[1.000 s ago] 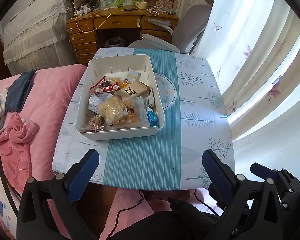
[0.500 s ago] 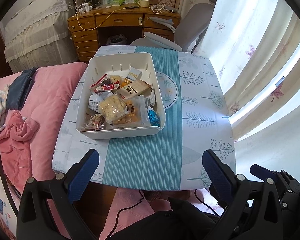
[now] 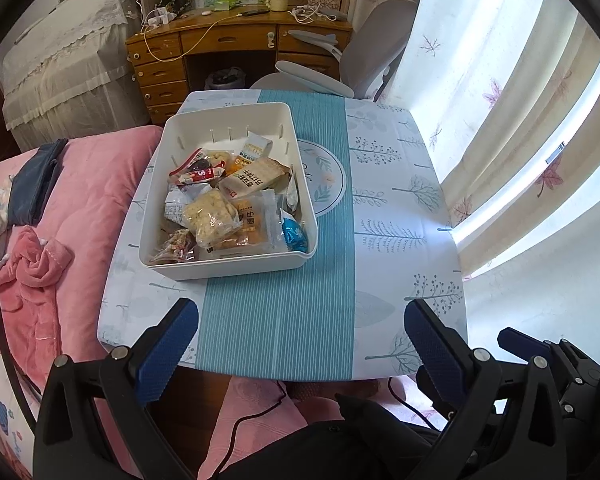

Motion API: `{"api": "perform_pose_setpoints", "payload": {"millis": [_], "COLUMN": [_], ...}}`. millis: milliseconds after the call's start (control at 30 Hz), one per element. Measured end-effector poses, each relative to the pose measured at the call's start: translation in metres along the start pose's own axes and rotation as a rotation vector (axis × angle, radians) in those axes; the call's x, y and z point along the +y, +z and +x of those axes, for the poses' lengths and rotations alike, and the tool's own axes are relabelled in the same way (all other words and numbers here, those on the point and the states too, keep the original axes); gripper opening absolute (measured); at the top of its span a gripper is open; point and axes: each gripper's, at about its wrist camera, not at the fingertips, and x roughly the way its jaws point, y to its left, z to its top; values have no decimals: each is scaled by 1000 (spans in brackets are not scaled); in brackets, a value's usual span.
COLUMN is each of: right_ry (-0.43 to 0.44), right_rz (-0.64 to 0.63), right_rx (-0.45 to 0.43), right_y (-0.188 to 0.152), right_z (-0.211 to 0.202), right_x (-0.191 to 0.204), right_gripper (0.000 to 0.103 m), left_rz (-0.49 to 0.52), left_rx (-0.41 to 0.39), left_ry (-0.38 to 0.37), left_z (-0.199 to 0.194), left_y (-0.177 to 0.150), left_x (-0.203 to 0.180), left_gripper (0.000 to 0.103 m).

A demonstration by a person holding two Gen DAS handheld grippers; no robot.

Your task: Organize snacks

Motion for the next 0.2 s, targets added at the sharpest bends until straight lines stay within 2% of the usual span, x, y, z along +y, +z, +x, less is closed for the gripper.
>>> {"api": "perform_pose_setpoints", "payload": {"millis": [200], "right_ry": [1], "right_rz": [4], "right_rx": [1], "right_y": [1], "right_z": [0], "right_x": [-3], "right_gripper": [103], "left_rz": [4], "left_rx": [2], "left_ry": [2], "left_z": [1], "left_y": [1], "left_x": [-4], "left_gripper": [102]}}
